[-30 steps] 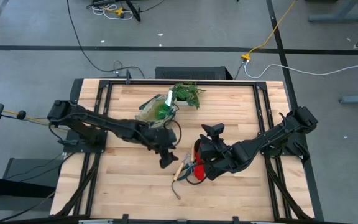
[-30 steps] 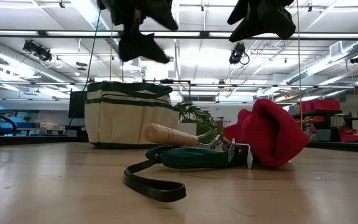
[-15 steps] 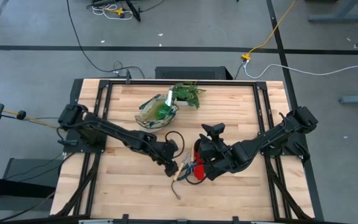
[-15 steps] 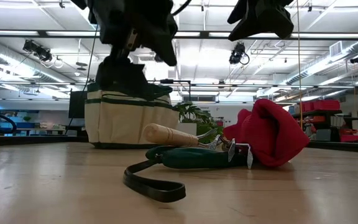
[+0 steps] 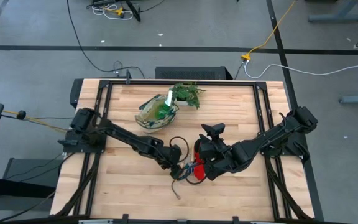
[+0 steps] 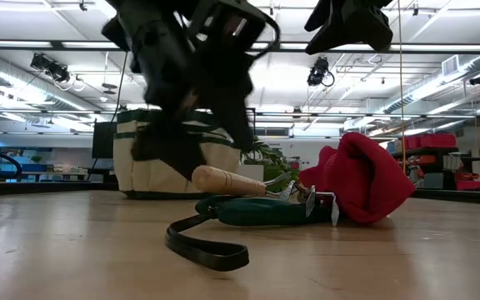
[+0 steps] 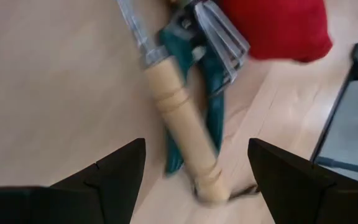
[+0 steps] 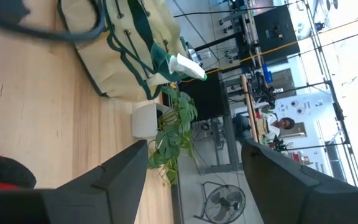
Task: Pick & Place Garden tools in Gardening bag
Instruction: Put the left brown hand rake into the gardening bag
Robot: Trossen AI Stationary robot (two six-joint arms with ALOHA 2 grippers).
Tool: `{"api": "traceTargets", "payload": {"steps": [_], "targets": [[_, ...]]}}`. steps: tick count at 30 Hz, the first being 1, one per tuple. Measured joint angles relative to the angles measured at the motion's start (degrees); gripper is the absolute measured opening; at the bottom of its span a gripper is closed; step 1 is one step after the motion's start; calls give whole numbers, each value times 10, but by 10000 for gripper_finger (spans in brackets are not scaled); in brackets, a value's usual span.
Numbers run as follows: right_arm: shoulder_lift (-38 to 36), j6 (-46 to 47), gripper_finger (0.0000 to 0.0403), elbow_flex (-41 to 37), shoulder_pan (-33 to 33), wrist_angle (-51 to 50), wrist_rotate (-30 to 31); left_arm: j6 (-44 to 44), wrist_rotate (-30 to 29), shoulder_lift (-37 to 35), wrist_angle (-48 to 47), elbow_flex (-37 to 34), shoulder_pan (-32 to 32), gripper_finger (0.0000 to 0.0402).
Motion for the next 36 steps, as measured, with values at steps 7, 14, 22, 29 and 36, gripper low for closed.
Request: {"api": "traceTargets", "payload": {"steps": [7, 14, 22, 29, 36], "targets": [[0, 0, 261, 0, 0, 10, -2, 1, -1, 18, 37, 1, 1, 291], [0, -2, 261, 0, 0, 12, -1, 0, 2, 27, 32, -1, 3, 291], [0, 0, 261, 0, 0, 13, -1, 0, 9, 31, 37, 0, 4, 287], [0, 0, 261, 0, 0, 13, -1, 0, 13, 31, 38, 0, 4, 227], [0, 0, 261, 0, 0, 13, -2, 0, 28, 31, 38, 0, 4, 136]]}}
